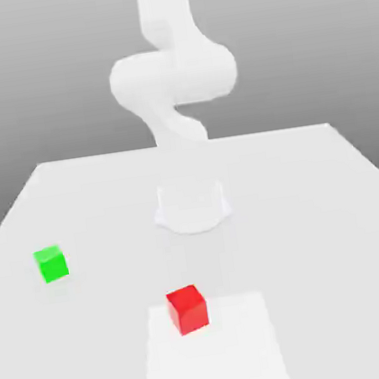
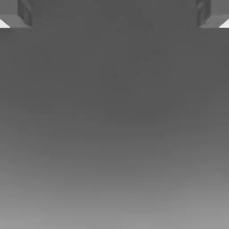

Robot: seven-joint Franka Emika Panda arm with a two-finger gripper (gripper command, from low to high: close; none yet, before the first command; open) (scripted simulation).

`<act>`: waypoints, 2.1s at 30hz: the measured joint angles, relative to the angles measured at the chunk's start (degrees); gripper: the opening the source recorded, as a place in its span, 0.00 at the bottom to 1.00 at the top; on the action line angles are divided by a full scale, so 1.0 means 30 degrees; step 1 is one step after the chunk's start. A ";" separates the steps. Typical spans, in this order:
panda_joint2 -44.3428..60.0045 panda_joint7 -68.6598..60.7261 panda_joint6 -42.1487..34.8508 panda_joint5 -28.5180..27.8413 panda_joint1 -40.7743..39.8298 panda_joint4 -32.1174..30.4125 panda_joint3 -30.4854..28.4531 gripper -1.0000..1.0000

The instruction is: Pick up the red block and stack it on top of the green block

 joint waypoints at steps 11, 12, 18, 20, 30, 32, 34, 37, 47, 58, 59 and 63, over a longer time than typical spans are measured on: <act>0.6507 0.9403 0.4642 0.0620 -0.3131 -0.5315 0.2520 0.50; 0.7082 1.0244 0.5053 0.0655 -0.3372 -0.5786 0.2705 0.50; 1.0539 1.5399 0.7514 0.0731 -0.4575 -0.8610 0.3530 0.50; 1.1689 1.7097 0.8332 0.0787 -0.4824 -0.9550 0.3650 0.50; 1.7582 2.0983 1.3197 -0.3031 -0.3310 -0.9416 0.1027 0.00; 1.7582 2.0989 1.3216 -0.3037 -0.3311 -0.9416 0.1027 0.00; 1.7583 2.0999 1.3248 -0.3047 -0.3314 -0.9416 0.1028 0.00; 1.7183 2.0772 1.2900 -0.2717 -0.3447 -0.9475 0.1255 0.00; 1.2151 1.6755 0.8650 0.0015 -0.4691 -1.0245 0.0825 0.00; 1.0581 1.0445 0.7357 -0.2085 -0.9216 -1.0514 -0.4130 0.00; 1.0430 0.9894 0.7236 -0.2316 -0.9650 -1.0535 -0.4577 0.00; 0.9796 0.7726 0.6735 -0.3292 -1.1421 -1.0613 -0.6341 0.00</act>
